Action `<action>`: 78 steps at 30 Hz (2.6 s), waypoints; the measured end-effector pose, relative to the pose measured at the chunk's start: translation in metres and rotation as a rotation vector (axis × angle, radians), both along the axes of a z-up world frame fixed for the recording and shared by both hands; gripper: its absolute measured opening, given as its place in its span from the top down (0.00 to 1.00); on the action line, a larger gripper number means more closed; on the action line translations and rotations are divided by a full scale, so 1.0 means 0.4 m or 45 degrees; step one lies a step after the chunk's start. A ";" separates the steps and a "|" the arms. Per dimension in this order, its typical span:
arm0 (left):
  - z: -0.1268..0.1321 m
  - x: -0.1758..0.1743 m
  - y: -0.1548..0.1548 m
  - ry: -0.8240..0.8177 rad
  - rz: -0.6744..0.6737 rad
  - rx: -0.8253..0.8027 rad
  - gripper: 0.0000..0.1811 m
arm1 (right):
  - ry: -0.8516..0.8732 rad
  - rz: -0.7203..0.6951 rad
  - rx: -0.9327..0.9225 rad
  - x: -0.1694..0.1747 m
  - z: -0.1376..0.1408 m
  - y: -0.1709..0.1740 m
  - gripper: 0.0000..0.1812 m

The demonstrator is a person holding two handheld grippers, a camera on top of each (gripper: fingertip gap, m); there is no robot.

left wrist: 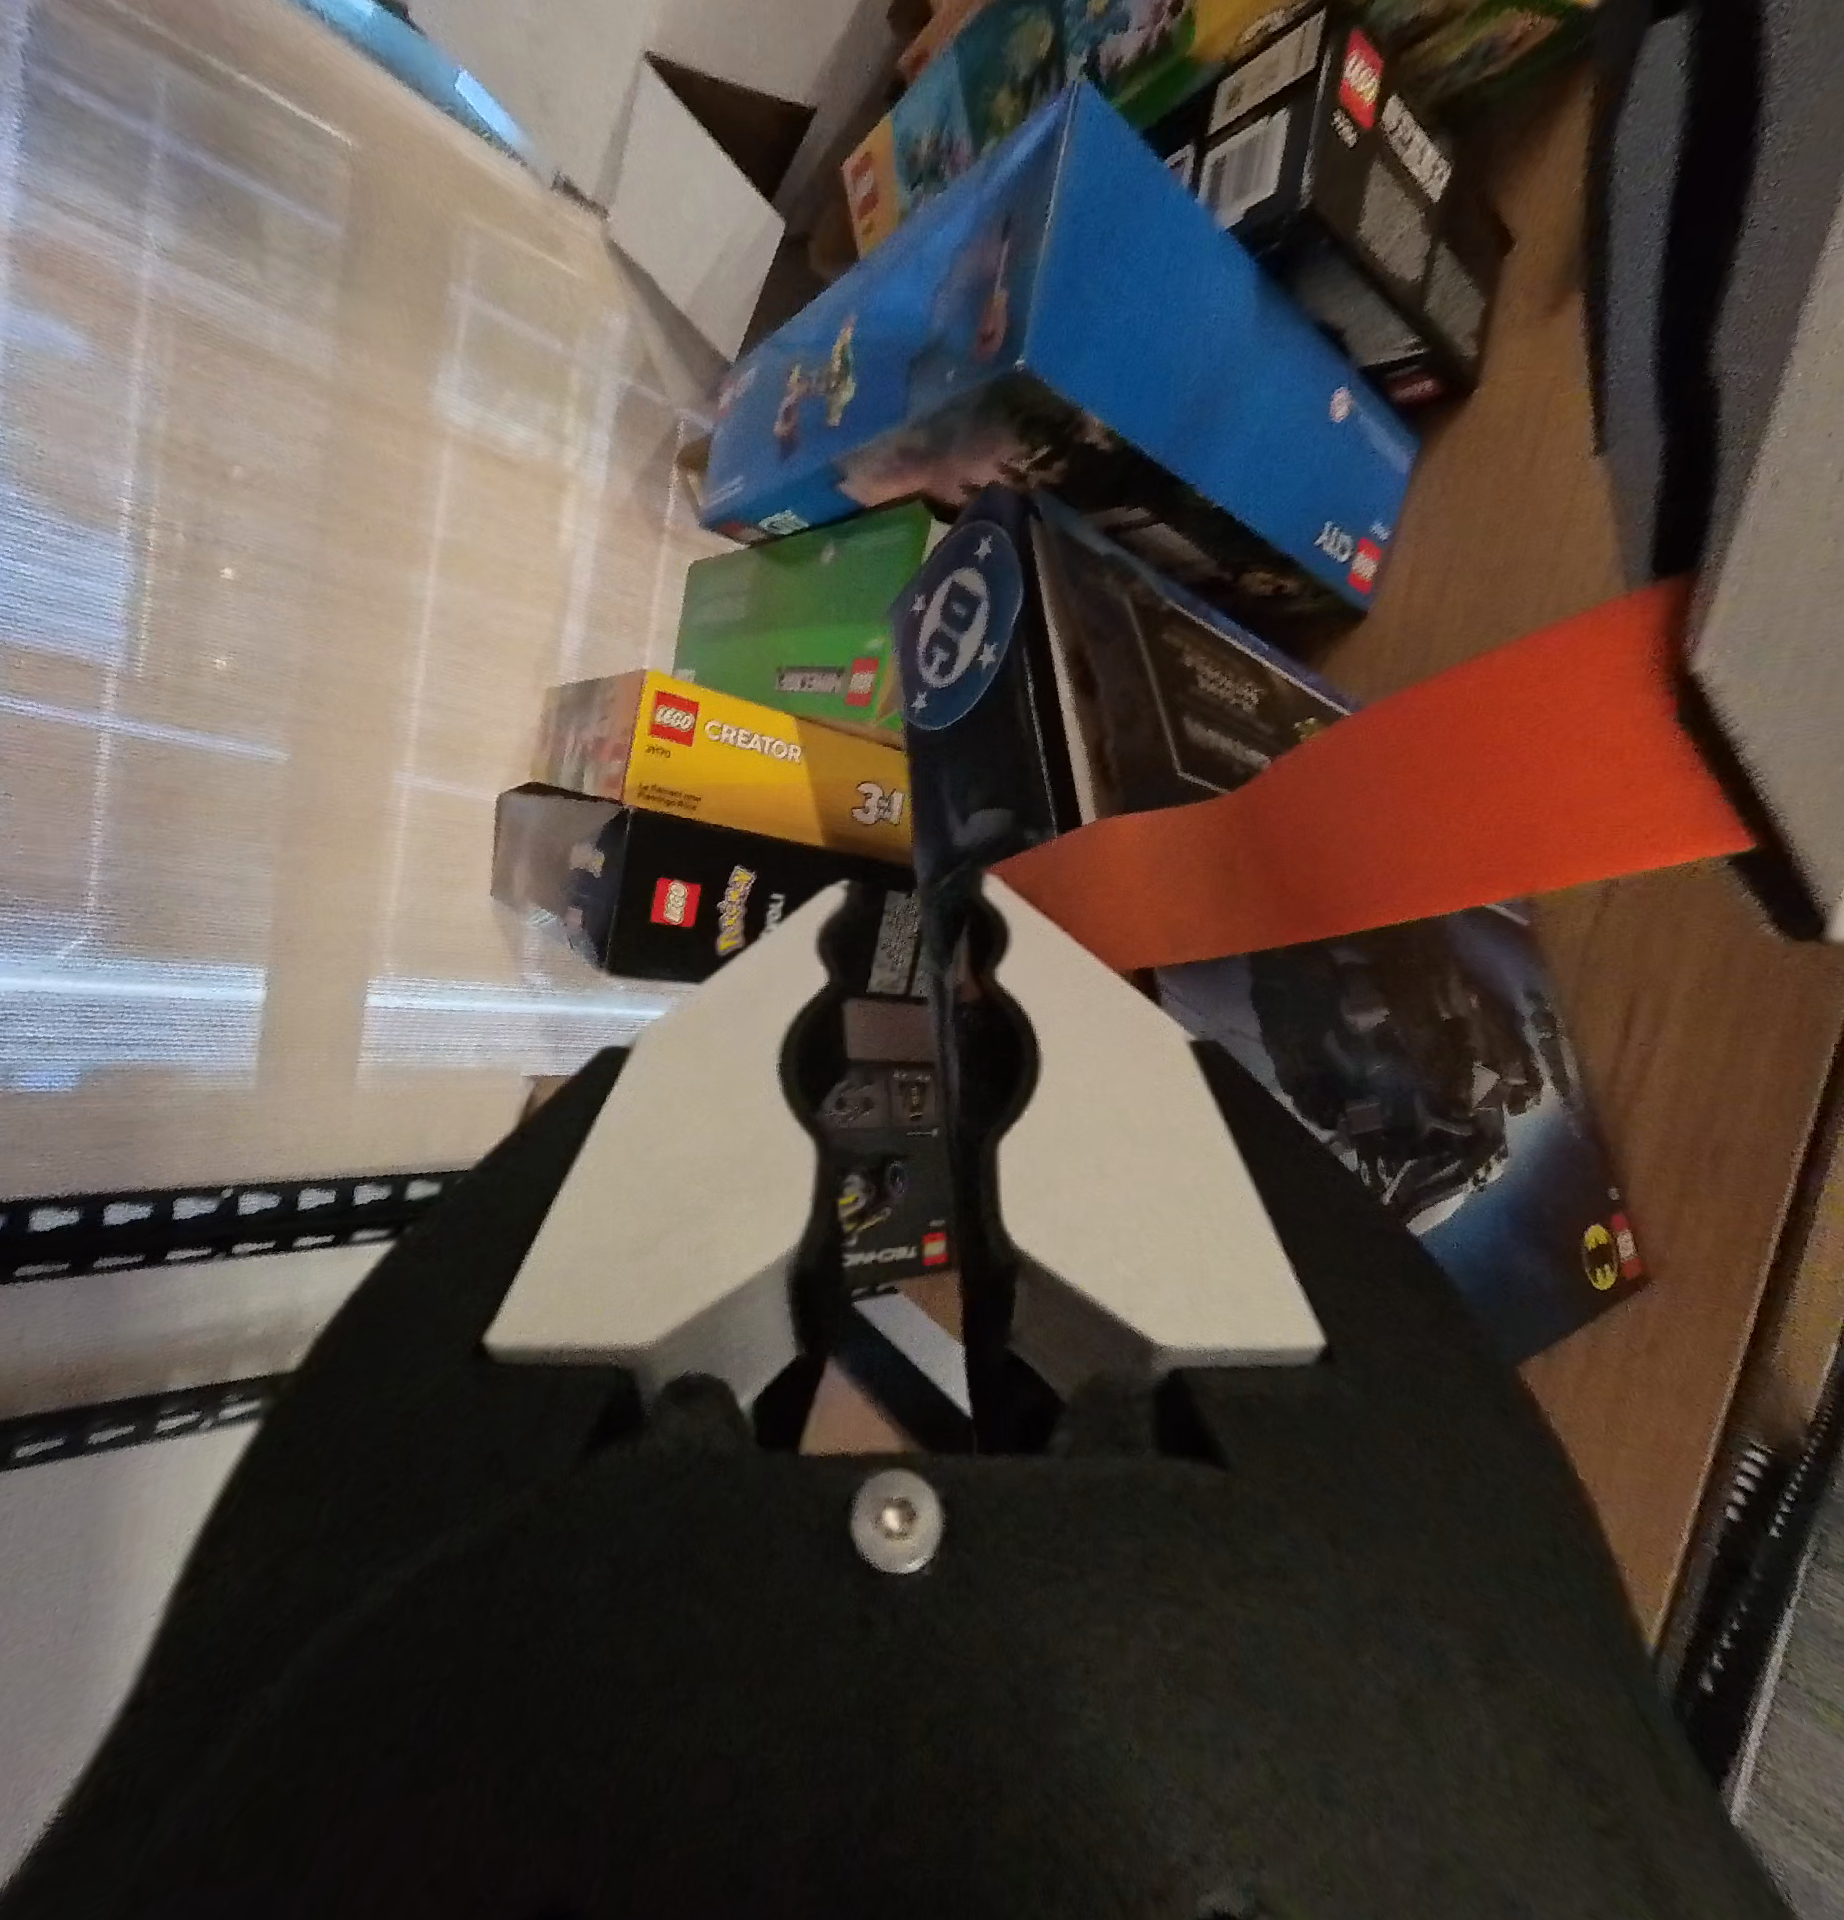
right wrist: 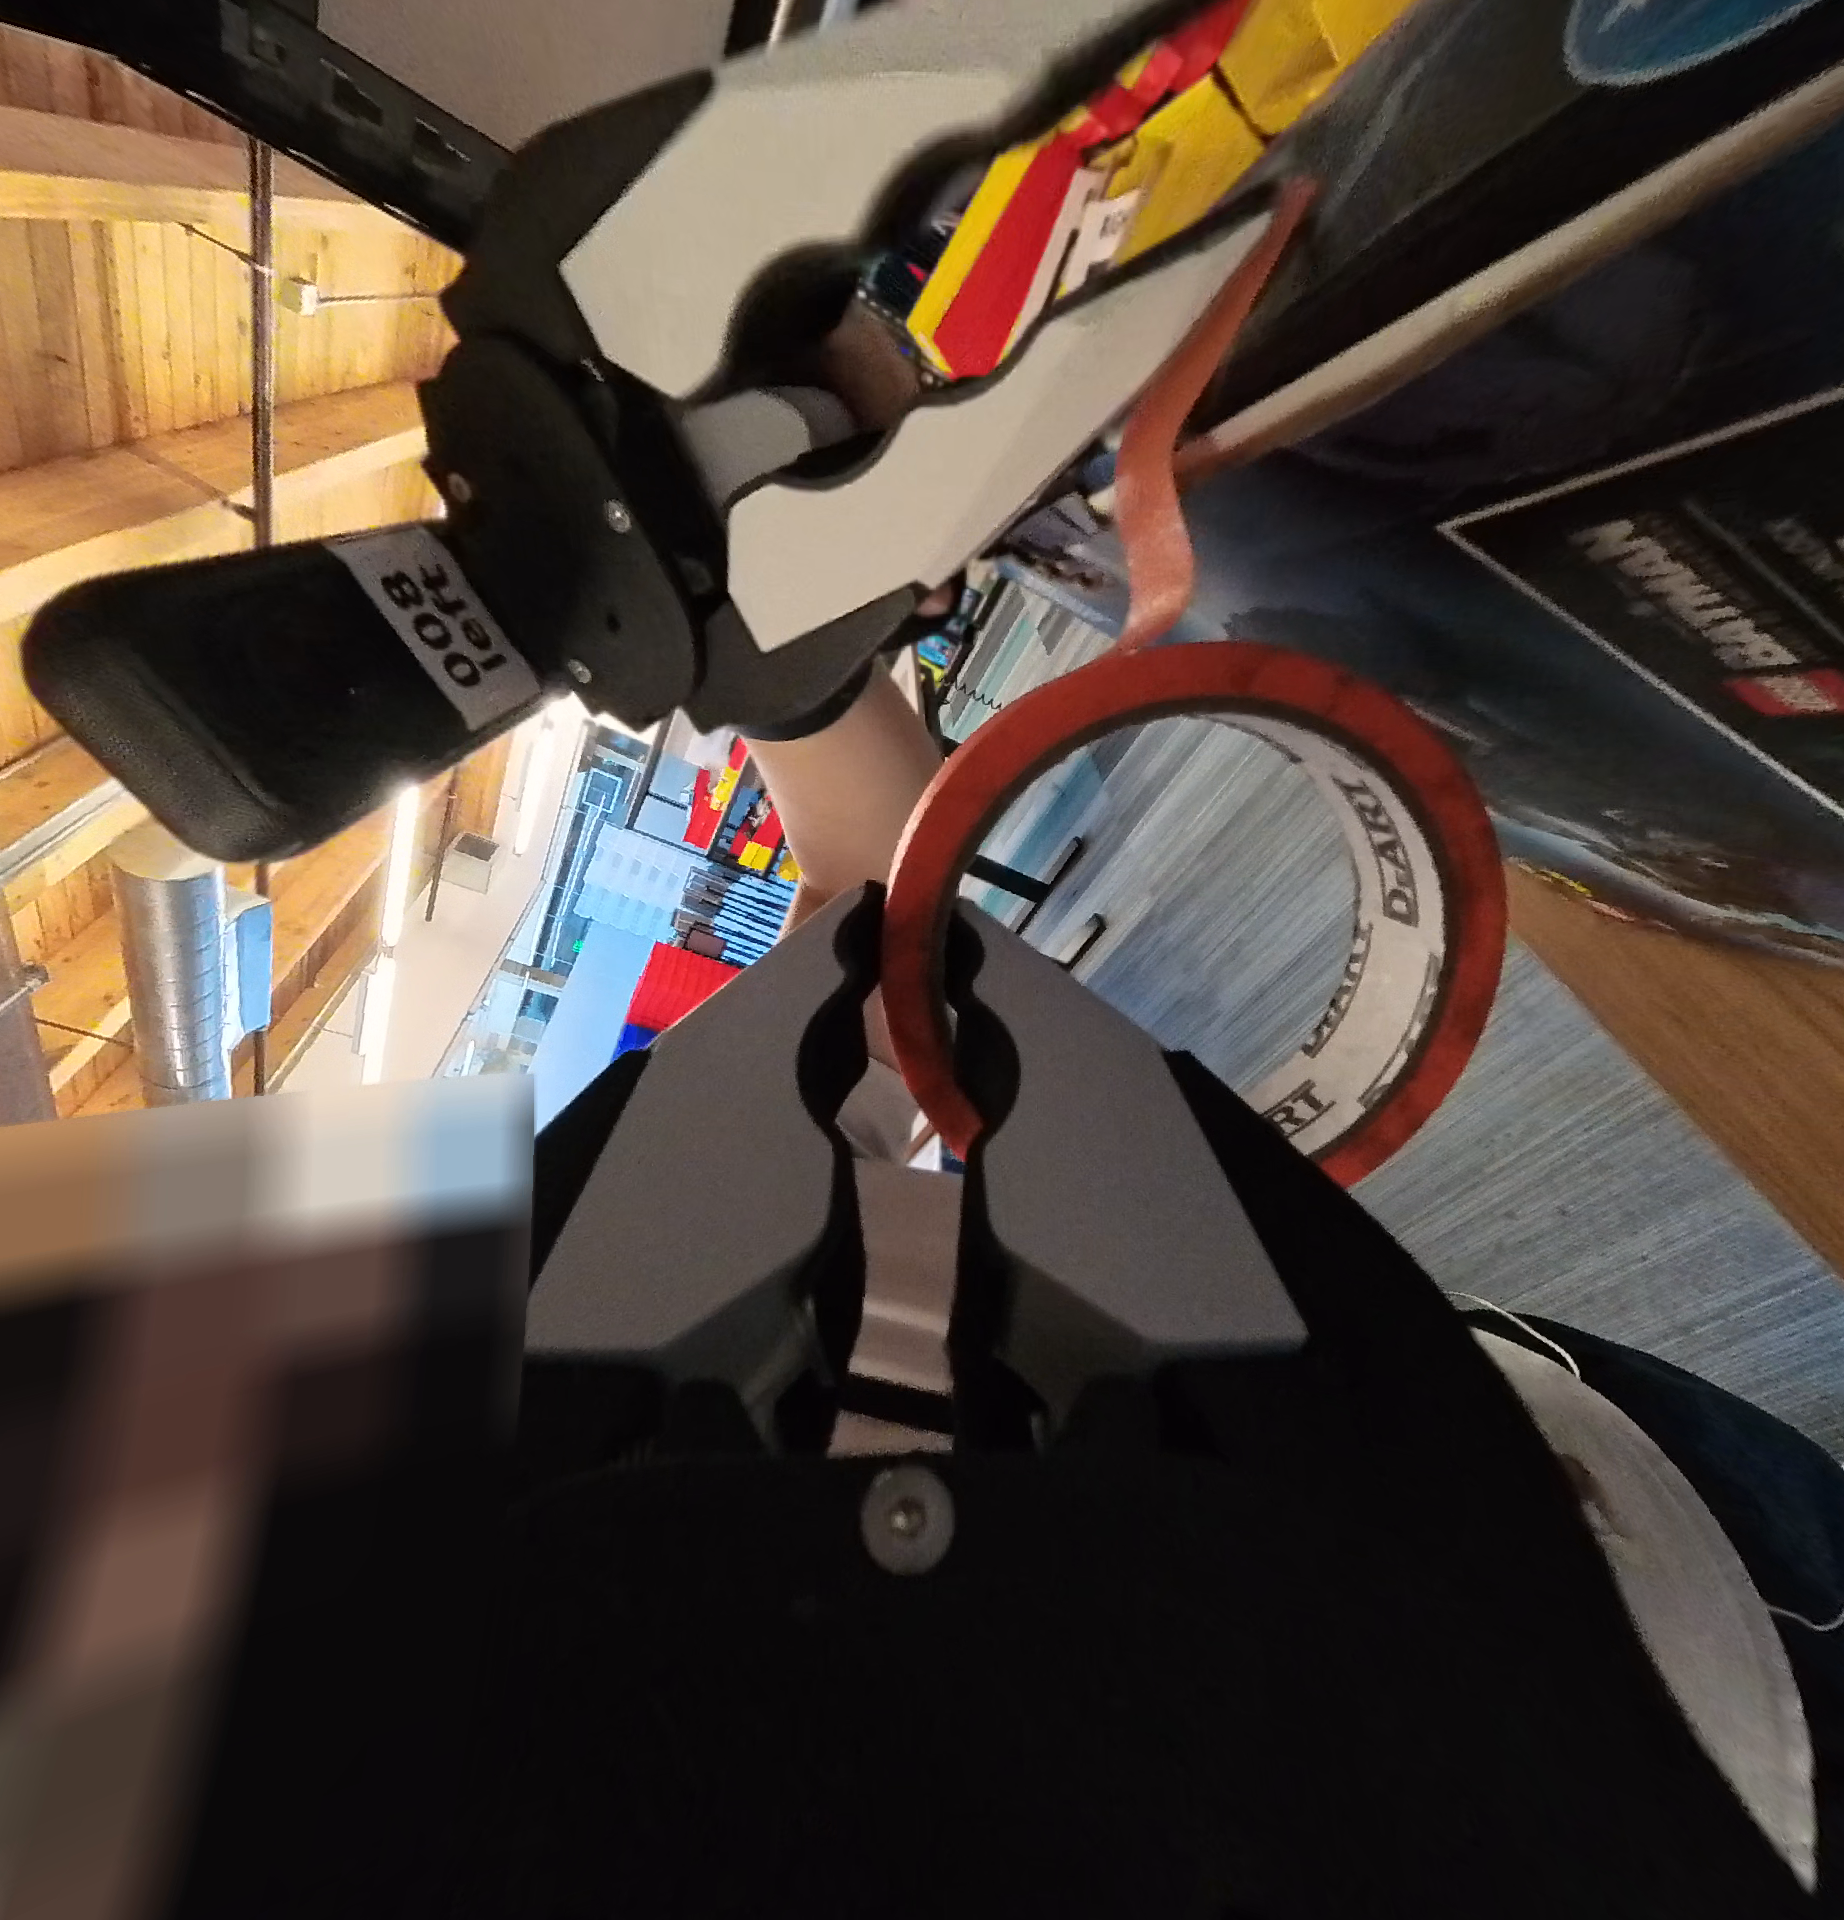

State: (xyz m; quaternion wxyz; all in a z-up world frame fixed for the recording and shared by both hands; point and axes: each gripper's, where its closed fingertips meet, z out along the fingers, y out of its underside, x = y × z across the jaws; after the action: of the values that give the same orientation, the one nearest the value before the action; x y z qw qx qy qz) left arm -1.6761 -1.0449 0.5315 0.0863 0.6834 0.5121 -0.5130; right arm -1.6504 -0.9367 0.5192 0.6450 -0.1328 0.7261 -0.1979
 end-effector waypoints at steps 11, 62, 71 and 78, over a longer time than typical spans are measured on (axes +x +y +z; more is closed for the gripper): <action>0.028 0.052 0.117 0.236 -0.111 0.301 0.66 | -0.052 0.008 -0.042 -0.008 0.028 0.003 0.96; -0.047 0.036 0.057 0.207 -0.025 -0.176 0.92 | -0.252 -0.058 0.122 0.004 -0.099 -0.035 0.95; -0.046 0.036 0.057 0.203 -0.022 -0.181 0.92 | -0.100 -0.032 -0.015 -0.022 -0.115 -0.026 0.83; -0.046 0.036 0.058 0.204 -0.026 -0.180 0.92 | 0.252 -0.085 -0.392 -0.100 -0.110 -0.039 0.91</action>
State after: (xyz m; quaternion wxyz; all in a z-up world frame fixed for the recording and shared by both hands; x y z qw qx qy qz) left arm -1.6617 -1.0219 0.5131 0.0879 0.6376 0.4728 -0.6019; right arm -1.6903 -0.9523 0.4754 0.5356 -0.2247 0.7511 -0.3139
